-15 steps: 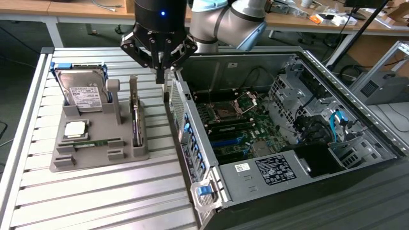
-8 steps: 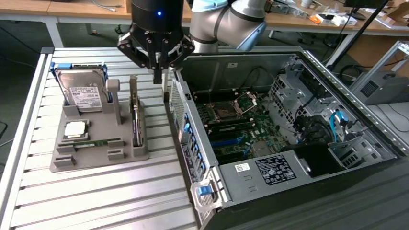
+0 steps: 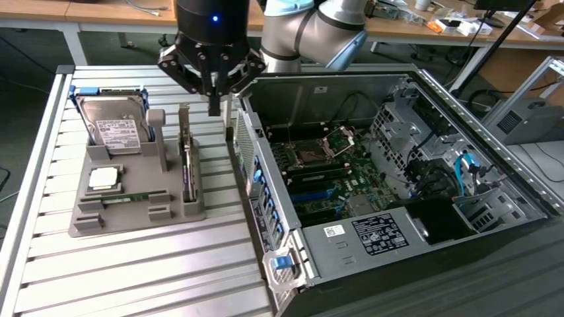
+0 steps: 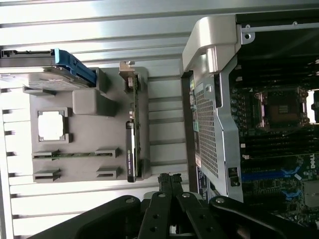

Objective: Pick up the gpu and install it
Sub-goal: 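Reach for the gpu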

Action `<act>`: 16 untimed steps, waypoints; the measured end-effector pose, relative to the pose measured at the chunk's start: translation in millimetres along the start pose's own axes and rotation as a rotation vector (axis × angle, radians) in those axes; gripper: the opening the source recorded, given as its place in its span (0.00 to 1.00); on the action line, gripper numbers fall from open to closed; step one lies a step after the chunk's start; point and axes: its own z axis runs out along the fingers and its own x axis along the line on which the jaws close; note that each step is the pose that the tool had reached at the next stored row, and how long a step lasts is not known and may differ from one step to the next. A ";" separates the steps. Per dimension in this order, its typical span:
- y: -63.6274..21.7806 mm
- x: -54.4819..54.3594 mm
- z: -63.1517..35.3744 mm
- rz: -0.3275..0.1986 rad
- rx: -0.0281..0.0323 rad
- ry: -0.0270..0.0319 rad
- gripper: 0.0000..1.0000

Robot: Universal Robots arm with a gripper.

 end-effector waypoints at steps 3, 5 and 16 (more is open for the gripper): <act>-0.1 1.6 0.0 0.000 0.0000 0.0000 0.11; -0.2 2.7 0.0 0.000 0.0000 0.0000 0.11; -0.7 8.5 0.1 0.000 0.0000 0.0000 0.11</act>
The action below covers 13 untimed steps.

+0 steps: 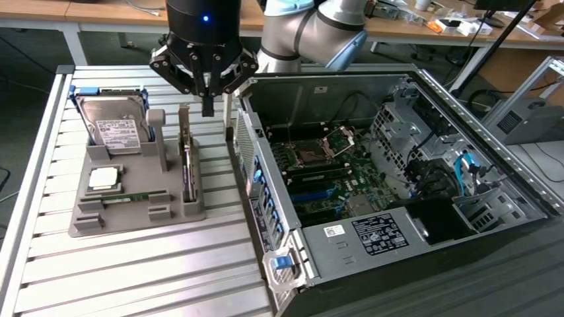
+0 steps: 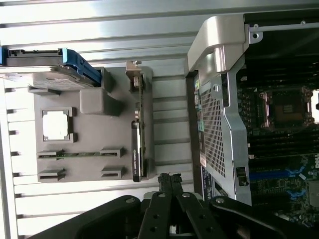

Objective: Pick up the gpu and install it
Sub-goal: 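Reach for the gpu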

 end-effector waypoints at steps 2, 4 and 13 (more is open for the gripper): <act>-0.1 1.5 0.0 0.000 0.0001 0.0001 0.11; -0.2 2.5 0.0 0.000 0.0000 0.0000 0.11; -0.6 8.1 0.1 0.000 0.0000 0.0000 0.11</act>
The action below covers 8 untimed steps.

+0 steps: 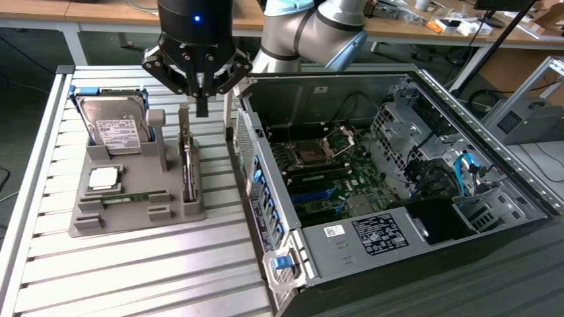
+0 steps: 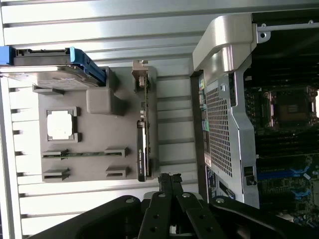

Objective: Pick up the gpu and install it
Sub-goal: 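Reach for the gpu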

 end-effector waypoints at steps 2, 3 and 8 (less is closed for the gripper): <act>-0.2 1.8 0.0 0.000 0.0000 0.0000 0.11; -0.2 2.6 0.0 0.000 0.0000 0.0000 0.11; -0.4 5.9 0.1 0.000 0.0000 0.0000 0.11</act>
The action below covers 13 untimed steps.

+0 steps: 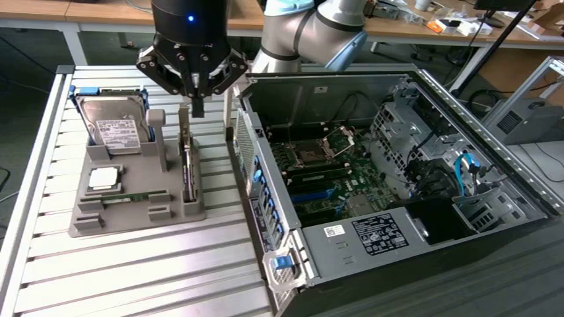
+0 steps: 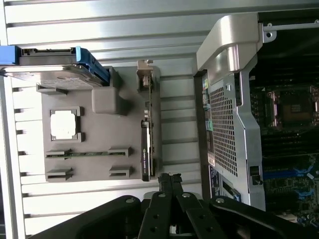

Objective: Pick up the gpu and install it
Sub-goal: 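Reach for the gpu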

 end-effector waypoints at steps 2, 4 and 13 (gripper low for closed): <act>-0.1 1.1 0.0 0.000 0.0000 0.0000 0.11; -0.2 2.3 0.0 0.000 0.0001 0.0001 0.11; -0.5 6.7 0.2 0.000 0.0000 0.0000 0.11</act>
